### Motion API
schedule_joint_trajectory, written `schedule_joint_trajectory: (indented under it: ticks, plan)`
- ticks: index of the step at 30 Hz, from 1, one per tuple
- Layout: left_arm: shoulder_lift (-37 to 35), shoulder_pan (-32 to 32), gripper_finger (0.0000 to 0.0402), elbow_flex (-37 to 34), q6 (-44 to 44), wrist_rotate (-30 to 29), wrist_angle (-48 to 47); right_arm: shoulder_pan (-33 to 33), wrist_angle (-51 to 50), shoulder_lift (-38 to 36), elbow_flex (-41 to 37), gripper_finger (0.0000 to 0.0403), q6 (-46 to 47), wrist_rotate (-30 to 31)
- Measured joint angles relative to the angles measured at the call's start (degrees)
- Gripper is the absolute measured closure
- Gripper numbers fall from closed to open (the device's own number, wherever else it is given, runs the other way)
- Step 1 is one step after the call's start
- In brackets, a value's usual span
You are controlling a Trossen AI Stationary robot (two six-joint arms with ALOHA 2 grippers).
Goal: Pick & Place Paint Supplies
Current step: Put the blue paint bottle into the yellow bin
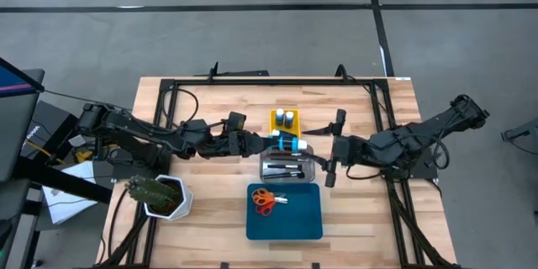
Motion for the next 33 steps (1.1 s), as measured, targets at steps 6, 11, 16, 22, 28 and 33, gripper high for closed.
schedule_joint_trajectory:
  ticks: [6, 11, 16, 22, 28, 33]
  plan:
    - [0.00, 0.00, 0.0274, 0.00, 0.31, 0.02, 0.00, -1.23, 0.77, 1.79, 0.15, 0.0186, -0.38, -2.32]
    - [0.00, 0.00, 0.0273, 0.00, 0.40, 0.05, -0.03, -1.10, 0.55, 1.98, 0.00, 0.0191, 0.06, -2.53]
    - [0.00, 0.00, 0.0274, 0.00, 0.48, 0.22, -0.05, -0.76, 0.34, 1.58, -0.05, 0.0209, 0.67, -2.51]
    - [0.00, 0.00, 0.0271, 0.00, 0.49, 0.53, -0.22, 0.04, 0.26, 0.87, -0.03, 0.0238, 0.95, -2.47]
    - [0.01, 0.00, 0.0273, 0.00, 1.14, 0.98, -0.37, 0.10, -0.39, 0.84, -0.03, 0.0274, 2.90, -2.54]
    - [0.02, -0.18, 0.0270, 0.00, 1.25, 1.07, -0.42, 0.10, -0.64, 0.83, -0.03, 0.0287, 3.88, -2.60]
